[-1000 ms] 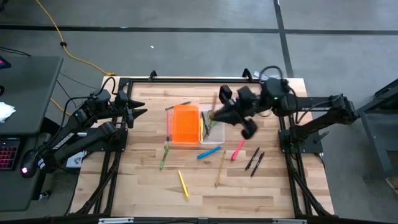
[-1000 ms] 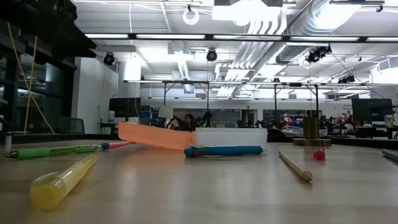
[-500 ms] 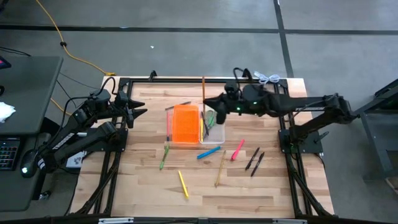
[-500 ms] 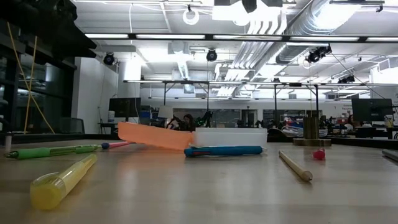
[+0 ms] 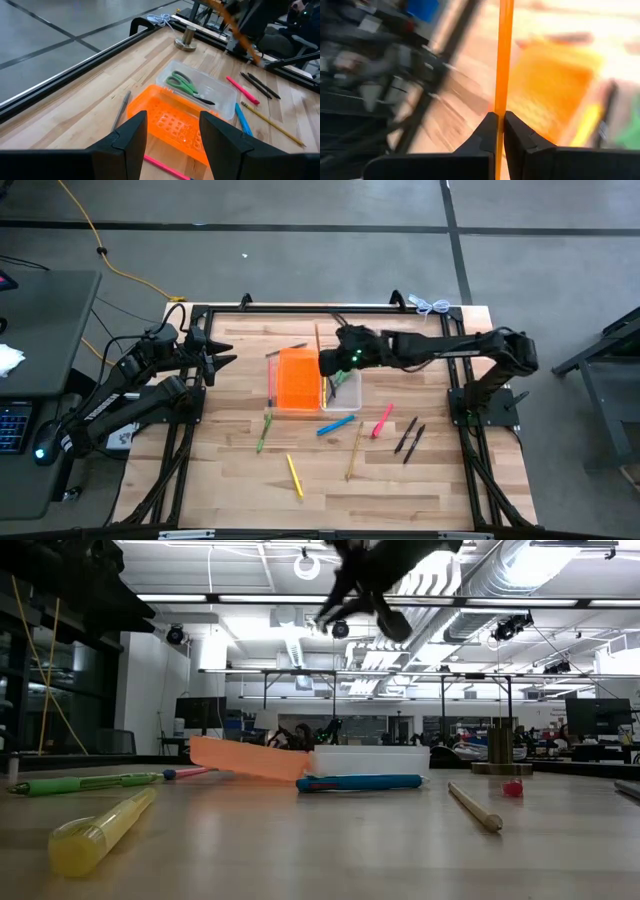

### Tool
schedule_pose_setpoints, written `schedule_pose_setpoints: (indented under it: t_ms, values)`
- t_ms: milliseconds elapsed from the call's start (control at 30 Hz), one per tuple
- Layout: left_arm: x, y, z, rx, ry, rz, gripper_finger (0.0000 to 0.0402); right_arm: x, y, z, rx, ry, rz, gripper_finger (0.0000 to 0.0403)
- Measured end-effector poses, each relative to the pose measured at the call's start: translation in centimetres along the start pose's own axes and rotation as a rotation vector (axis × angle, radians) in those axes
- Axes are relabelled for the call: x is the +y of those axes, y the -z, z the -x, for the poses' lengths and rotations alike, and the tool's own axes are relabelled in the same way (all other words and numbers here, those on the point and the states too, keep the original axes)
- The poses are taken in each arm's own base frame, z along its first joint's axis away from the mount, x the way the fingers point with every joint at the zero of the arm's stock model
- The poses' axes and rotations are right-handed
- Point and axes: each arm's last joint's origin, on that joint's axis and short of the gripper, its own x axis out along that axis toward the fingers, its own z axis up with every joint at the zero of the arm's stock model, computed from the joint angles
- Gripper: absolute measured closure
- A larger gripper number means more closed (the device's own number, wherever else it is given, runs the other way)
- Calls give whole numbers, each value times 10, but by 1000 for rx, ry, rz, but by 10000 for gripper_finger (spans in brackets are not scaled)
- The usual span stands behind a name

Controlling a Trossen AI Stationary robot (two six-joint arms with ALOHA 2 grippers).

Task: Pick & place school supplies into a supply box
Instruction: Put the orange pencil into the supply box

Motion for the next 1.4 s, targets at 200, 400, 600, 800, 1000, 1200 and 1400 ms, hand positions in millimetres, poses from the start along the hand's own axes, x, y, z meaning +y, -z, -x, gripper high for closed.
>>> schedule_pose_setpoints:
  t_ms: [200, 400, 600, 800, 1000, 1200, 1400]
  values:
    - [0, 0, 0, 1, 0, 0, 192, -25, 8, -23, 129, 162, -90, 401]
    - [0, 0, 0, 1, 0, 0, 192, -40, 11, -40, 189, 232, -104, 402]
    - [0, 0, 0, 1, 0, 1, 192, -54, 15, -53, 252, 292, -119, 402]
    - [0, 0, 0, 1, 0, 4, 192, -66, 19, -61, 316, 353, -132, 400]
    - [0, 0, 0, 1, 0, 5, 192, -73, 18, -59, 335, 416, -136, 401]
    - [0, 0, 0, 1, 0, 5, 192, -77, 17, -57, 341, 452, -138, 402]
    - [0, 0, 0, 1, 0, 5, 192, -77, 18, -57, 345, 448, -133, 402]
